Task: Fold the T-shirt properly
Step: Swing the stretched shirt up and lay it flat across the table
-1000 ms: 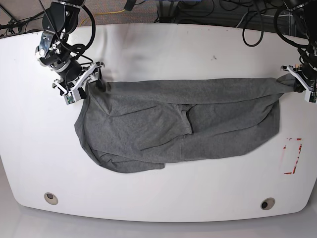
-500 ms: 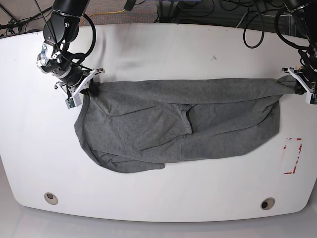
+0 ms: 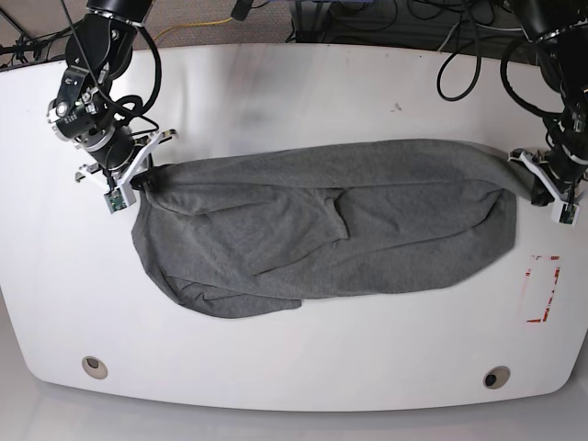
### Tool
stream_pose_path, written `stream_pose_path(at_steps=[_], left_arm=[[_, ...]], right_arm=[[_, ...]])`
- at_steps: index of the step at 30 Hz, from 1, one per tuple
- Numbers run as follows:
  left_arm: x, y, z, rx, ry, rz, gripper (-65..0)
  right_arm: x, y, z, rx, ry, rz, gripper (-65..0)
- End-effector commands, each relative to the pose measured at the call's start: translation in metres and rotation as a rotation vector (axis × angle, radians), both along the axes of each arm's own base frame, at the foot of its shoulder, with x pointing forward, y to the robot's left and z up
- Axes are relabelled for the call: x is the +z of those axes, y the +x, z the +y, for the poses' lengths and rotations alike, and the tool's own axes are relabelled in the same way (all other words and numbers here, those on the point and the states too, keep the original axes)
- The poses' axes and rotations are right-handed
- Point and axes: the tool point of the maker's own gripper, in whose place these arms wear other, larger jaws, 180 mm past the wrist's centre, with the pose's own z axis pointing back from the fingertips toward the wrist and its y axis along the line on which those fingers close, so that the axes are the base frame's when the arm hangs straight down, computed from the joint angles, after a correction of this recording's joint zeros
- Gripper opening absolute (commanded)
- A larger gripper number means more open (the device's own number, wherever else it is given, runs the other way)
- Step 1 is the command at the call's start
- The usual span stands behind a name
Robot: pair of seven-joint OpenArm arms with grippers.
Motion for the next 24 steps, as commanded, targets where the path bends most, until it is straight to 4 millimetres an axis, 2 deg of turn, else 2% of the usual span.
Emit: stream_pose_path(at_steps=[1, 5, 9, 13, 17, 20, 21, 24], left_arm=[[0.037, 0.02, -0.005, -0.018, 0.016, -0.123, -65.0], [0.074, 0.053, -0.019, -0.048, 0.007, -0.235, -65.0], [0.102, 0.073, -0.033, -0.092, 0.015, -0.303, -65.0], [0.134, 0.096, -0.047, -0.124, 0.031, -0.359, -65.0], [0.163, 0.109, -0.047, -0.094, 0.049, -0.393, -65.0], [0.196, 0.12, -0.043, -0.077, 0.05, -0.46, -65.0], [0.202, 0.123, -0.043, -0.075, 0.046, -0.47, -65.0], [0.222, 0.131, -0.031, -0.024, 0.026, -0.479, -65.0]], right_arm=[[0.034, 0.021, -0.012, 0.012, -0.047, -0.097, -65.0], [0.069, 0.049, -0.028, 0.006, -0.107, -0.172, -65.0], [0.106, 0.07, -0.043, -0.007, -0.169, -0.235, -65.0], [0.137, 0.098, -0.044, 0.017, -0.196, -0.295, -65.0], [0.168, 0.12, -0.044, 0.055, -0.249, -0.341, -65.0], [0.195, 0.138, -0.048, 0.052, -0.257, -0.387, -65.0], [0.202, 0.144, -0.047, 0.056, -0.256, -0.396, -65.0], [0.229, 0.162, -0.048, 0.077, -0.296, -0.417, -65.0]])
